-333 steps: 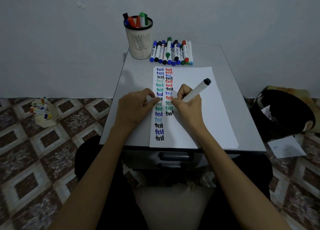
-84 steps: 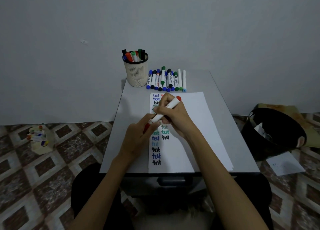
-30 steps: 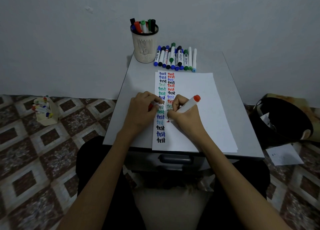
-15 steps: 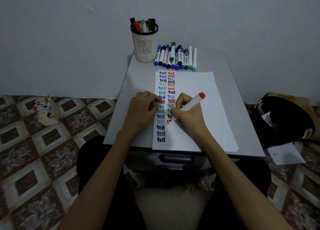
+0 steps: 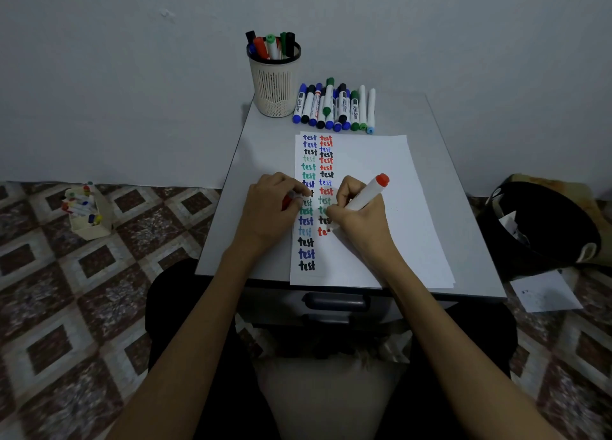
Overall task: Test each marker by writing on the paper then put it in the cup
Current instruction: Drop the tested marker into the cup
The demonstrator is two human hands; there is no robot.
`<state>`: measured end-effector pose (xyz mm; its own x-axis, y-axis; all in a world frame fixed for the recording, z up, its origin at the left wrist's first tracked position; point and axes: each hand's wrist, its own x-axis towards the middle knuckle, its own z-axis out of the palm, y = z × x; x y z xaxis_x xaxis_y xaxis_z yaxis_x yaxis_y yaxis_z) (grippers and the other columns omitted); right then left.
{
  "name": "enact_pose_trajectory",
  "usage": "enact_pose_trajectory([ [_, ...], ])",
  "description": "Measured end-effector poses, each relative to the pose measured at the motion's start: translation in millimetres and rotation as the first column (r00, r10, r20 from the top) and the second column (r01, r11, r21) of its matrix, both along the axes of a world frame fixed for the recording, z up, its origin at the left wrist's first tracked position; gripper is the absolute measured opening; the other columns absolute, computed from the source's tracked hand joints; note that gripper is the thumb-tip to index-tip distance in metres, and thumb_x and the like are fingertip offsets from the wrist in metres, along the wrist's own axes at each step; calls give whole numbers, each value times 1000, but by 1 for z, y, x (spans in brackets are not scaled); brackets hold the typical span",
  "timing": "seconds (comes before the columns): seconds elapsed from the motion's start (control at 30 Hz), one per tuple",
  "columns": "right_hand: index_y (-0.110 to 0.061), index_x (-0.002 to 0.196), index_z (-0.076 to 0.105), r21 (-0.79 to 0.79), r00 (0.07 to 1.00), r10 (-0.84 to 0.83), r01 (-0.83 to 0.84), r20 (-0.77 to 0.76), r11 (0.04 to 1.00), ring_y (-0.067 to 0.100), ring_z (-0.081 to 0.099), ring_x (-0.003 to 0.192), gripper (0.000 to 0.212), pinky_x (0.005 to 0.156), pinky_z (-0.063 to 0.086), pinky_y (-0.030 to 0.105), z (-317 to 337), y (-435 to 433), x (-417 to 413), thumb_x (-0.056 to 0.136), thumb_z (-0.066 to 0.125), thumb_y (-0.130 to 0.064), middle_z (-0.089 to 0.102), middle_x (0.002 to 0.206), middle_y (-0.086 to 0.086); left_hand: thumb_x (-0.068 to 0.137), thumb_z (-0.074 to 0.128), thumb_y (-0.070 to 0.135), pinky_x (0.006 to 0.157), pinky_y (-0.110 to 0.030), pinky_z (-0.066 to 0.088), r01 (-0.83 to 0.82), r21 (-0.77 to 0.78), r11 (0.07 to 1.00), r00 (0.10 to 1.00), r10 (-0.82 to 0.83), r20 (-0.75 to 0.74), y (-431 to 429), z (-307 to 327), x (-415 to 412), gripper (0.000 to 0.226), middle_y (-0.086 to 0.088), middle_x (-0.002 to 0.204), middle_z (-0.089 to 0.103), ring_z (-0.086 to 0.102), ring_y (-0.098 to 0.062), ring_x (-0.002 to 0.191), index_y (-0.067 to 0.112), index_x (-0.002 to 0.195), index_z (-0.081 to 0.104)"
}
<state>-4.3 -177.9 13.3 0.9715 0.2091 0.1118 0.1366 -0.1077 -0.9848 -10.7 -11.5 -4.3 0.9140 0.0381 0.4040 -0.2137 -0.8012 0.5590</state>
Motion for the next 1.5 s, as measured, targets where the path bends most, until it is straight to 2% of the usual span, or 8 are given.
enact_pose_trajectory([
  [0.33,-10,65,40,-12,999,30,-30,17,999,35,66,96,26,83,58,49,-2,0,-1,75,63,-2,62,88,29,85,63,19,84,-31,44,-2,-6,1000,1000,2,-3,0,-1,0,12,-3,97,61,50,-12,89,13,94,65],
  [0.5,-7,69,40,60,1000,-7,7,-5,998,25,69,99,27,78,59,49,0,-2,-1,79,62,3,68,91,17,84,63,20,83,-28,44,-4,-11,1000,1000,4,-7,0,0,-1,13,-3,98,62,50,-10,89,13,95,65],
  [0.77,-5,72,40,70,1000,-20,20,7,997,28,68,93,24,78,59,50,-1,-1,1,82,59,7,64,80,9,85,61,21,84,-38,48,0,-15,1000,1000,0,-20,-1,2,-1,14,-3,97,62,52,-14,89,12,95,65],
  [1.03,-1,69,40,68,998,57,-55,-24,996,25,69,97,24,80,59,43,-1,-1,0,80,58,10,67,90,23,80,47,27,82,-39,48,-3,-52,999,999,0,-46,-2,6,-4,26,-1,96,60,51,-14,89,13,92,65],
  [1.13,-5,71,43,169,999,-32,32,-1,985,7,62,70,26,66,55,25,3,-4,0,81,59,11,56,65,3,73,42,23,84,-30,35,-24,7,1000,999,24,-37,-1,9,-6,33,0,102,56,49,-16,94,19,96,65],
  [1.2,-3,77,46,249,992,-126,125,-14,960,4,53,57,21,61,51,20,7,-6,0,84,64,6,49,65,6,70,41,19,82,-29,29,-44,52,998,998,45,-32,0,10,-6,36,0,104,55,49,-16,95,22,98,64],
  [1.37,6,88,49,334,991,-128,132,-33,933,10,66,70,24,64,54,22,10,-6,-3,82,71,0,59,81,15,76,50,17,80,-40,53,0,-63,998,999,-2,-41,1,4,-8,23,1,99,50,57,-19,92,16,97,59],
  [1.5,4,96,56,437,996,-20,54,-83,898,29,71,93,8,70,60,38,11,-10,-1,88,60,6,69,96,12,82,61,5,77,-17,52,-8,-230,973,1000,12,15,1,9,-10,18,0,102,53,56,-13,92,13,97,57],
])
